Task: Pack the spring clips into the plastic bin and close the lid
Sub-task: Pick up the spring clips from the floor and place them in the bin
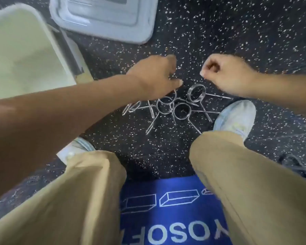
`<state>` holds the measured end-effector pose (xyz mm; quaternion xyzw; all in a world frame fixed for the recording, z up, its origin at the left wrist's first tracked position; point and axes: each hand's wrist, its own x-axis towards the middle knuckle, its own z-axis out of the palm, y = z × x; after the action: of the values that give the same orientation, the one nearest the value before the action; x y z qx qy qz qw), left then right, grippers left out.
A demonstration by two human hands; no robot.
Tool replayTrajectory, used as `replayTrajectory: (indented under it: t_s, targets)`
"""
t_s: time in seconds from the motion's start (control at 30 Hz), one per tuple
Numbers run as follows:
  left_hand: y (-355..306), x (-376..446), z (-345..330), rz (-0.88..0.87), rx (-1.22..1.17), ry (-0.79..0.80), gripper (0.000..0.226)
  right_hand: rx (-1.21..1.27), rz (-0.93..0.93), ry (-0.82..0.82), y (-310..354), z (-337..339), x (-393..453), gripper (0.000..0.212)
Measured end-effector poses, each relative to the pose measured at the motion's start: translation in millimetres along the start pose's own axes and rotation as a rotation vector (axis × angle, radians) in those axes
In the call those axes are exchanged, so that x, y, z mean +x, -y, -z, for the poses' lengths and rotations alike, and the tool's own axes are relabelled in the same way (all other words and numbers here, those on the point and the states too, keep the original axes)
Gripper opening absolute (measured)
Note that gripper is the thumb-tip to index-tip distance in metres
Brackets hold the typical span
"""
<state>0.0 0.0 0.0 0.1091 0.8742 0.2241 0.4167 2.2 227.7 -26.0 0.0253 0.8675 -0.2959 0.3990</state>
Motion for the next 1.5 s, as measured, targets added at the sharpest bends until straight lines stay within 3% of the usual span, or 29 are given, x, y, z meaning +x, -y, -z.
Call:
replayTrajectory:
  t_s: [0.07, 0.2, 0.43, 0.57, 0.7, 0.83, 0.93, 1.03, 1.1, 1.27, 1.37, 1.43, 1.5]
  targets:
    - [1.5, 10.7, -12.1, -0.057, 0.142, 0.007, 0.047, -0.115, 0.127, -0.047, -5.1, -4.6, 7.9, 0.017]
    - [5.6, 20.1, -43.8, -0.151, 0.302, 0.045, 0.056, -0.259, 0.322, 0.059, -14.7, -20.0, 23.4, 0.023]
    - [12.9, 36.1, -75.7, -0.375, 0.619, 0.007, 0.06, -0.504, 0.442, 0.212, -29.7, -30.7, 37.5, 0.046]
    - [12.6, 42.1, -79.6, -0.379, 0.745, 0.073, 0.051, -0.583, 0.432, 0.241, -33.3, -30.6, 38.4, 0.048]
    - [6.7, 47.5, -75.3, -0.35, 0.733, 0.106, 0.034, -0.408, 0.351, 0.313, -30.9, -21.7, 37.2, 0.053]
    - [5.5, 51.2, -63.1, -0.354, 0.82, 0.155, 0.037, -0.188, 0.219, 0.382, -31.3, -12.5, 36.0, 0.056]
    - [3.3, 45.6, -48.8, -0.383, 0.878, 0.34, 0.05, 0.007, 0.075, 0.387, -28.3, -5.1, 35.5, 0.039]
    - [2.5, 36.8, -36.0, -0.404, 0.95, 0.353, 0.026, 0.18, 0.03, 0.364, -17.2, 5.3, 37.2, 0.028]
    - [0.4, 31.6, -25.7, -0.363, 0.923, 0.381, 0.029, 0.247, 0.012, 0.356, -6.0, 14.8, 35.8, 0.032]
    - [10.0, 6.3, -4.2, -0.401, 0.906, 0.233, 0.027, 0.258, 0.062, 0.353, 26.2, 29.9, 33.3, 0.059]
    - [16.7, -20.4, 21.8, -0.49, 0.94, 0.159, 0.014, 0.229, 0.115, 0.385, 50.1, 34.5, 19.4, 0.051]
    - [21.2, -38.7, 41.2, -0.569, 0.878, -0.003, 0.025, 0.232, 0.15, 0.376, 69.5, 35.1, 11.7, 0.044]
    - [30.8, -56.8, 50.0, -0.531, 0.826, -0.139, 0.025, 0.276, 0.155, 0.364, 85.3, 29.6, 3.4, 0.041]
